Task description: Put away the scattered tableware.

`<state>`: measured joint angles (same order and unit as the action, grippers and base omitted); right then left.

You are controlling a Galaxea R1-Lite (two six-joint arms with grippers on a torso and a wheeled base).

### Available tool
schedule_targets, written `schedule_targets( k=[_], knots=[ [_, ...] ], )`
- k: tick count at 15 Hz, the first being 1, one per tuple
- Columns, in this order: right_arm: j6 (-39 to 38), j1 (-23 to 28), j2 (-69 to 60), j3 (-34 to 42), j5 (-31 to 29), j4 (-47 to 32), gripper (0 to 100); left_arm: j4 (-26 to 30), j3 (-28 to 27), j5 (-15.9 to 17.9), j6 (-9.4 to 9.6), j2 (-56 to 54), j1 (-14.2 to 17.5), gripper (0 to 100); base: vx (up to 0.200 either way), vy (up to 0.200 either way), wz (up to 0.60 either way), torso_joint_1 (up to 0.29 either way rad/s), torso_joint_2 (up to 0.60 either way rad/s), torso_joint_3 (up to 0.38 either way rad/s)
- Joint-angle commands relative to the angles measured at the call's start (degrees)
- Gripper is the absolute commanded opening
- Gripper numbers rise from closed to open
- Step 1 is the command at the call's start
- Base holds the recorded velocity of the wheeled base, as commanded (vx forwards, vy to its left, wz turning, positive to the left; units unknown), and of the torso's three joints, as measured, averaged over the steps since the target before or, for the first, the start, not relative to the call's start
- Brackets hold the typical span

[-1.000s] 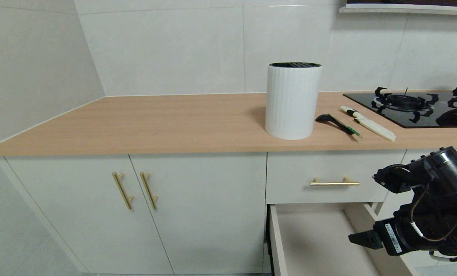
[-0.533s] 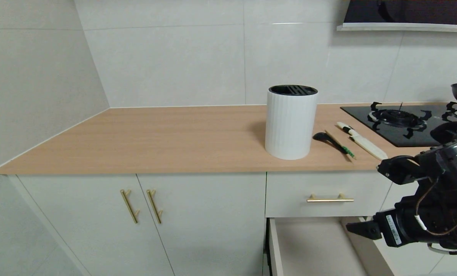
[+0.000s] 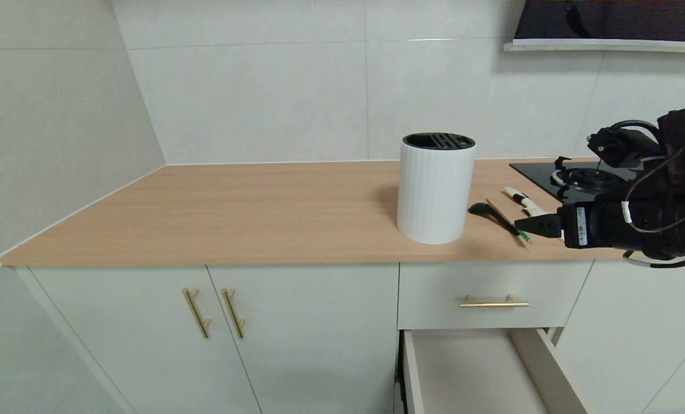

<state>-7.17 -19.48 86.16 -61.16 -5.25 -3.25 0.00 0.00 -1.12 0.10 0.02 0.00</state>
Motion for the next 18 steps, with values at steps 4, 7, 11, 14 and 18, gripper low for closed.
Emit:
schedule_targets(
  k=[4,7,11,14,18],
  knots=[
    [-0.1,3.7,11.3,-1.3,-4.5,8.4,100,0.0,0.0,0.0,-0.01,0.0,0.0,100,0.0,0.0,0.0,0.0,0.0,0.0],
    [-0.3,5.2,19.7,-2.6,-12.7,16.8,100,0.0,0.0,0.0,-0.01,0.0,0.0,100,0.0,0.0,0.0,0.0,0.0,0.0],
    [-0.4,7.1,23.9,-4.2,-12.9,17.1,100,0.0,0.0,0.0,-0.01,0.0,0.0,100,0.0,0.0,0.0,0.0,0.0,0.0],
    [-0.5,7.6,25.3,-5.1,-12.8,17.2,100,0.0,0.0,0.0,-0.01,0.0,0.0,100,0.0,0.0,0.0,0.0,0.0,0.0],
    [-1.2,7.6,26.2,-5.2,-12.7,17.2,100,0.0,0.0,0.0,-0.01,0.0,0.0,100,0.0,0.0,0.0,0.0,0.0,0.0]
  ],
)
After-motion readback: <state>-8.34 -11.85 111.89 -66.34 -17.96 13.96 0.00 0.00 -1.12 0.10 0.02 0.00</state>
